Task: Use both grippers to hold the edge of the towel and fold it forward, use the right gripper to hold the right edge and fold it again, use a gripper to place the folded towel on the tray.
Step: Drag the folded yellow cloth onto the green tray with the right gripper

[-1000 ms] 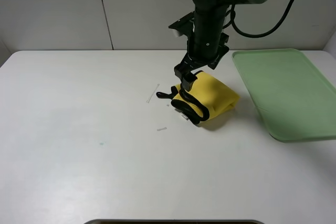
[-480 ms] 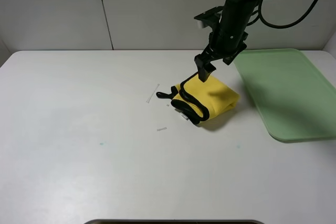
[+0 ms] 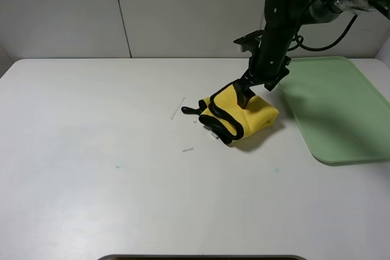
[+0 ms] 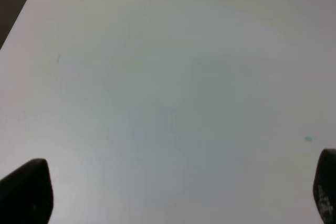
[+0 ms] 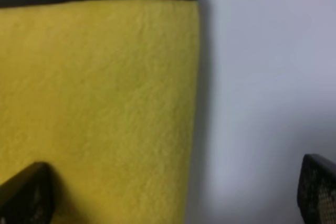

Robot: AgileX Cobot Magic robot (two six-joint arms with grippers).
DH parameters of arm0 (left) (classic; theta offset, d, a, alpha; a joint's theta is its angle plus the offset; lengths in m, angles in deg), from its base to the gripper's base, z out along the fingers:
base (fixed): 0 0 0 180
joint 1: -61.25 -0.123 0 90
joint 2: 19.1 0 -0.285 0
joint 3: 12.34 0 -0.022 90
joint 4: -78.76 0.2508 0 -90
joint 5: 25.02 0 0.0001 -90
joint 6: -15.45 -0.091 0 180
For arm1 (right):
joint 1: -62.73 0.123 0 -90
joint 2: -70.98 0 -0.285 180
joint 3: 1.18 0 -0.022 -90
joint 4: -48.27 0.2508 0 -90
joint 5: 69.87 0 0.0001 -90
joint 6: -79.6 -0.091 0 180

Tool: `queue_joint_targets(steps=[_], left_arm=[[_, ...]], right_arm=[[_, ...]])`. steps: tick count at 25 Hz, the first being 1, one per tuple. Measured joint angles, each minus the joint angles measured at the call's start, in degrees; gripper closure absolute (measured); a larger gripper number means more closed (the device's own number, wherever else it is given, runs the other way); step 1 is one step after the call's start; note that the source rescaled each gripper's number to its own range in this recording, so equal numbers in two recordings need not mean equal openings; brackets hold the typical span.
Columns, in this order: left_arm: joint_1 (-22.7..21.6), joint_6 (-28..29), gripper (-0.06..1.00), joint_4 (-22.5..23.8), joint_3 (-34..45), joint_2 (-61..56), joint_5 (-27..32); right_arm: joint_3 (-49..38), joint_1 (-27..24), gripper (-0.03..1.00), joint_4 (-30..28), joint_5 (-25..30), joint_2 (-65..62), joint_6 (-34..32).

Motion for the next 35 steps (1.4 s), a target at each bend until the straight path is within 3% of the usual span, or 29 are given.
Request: queue_joint_targets(steps=[15, 29, 35], left_arm=[[0.00, 0.00, -0.06, 0.00, 0.00, 0.00, 0.00], [0.00, 0.00, -0.06, 0.00, 0.00, 0.00, 0.00], [0.00, 0.00, -0.06, 0.00, 0.00, 0.00, 0.00]], right_arm=[[0.00, -0.13, -0.02, 0.68, -1.61, 2.40, 0.79], [0.00, -0.13, 0.89, 2.34, -2.05, 2.59, 0.34], [0.00, -0.13, 0.90, 2.29, -2.10, 2.59, -0.17]])
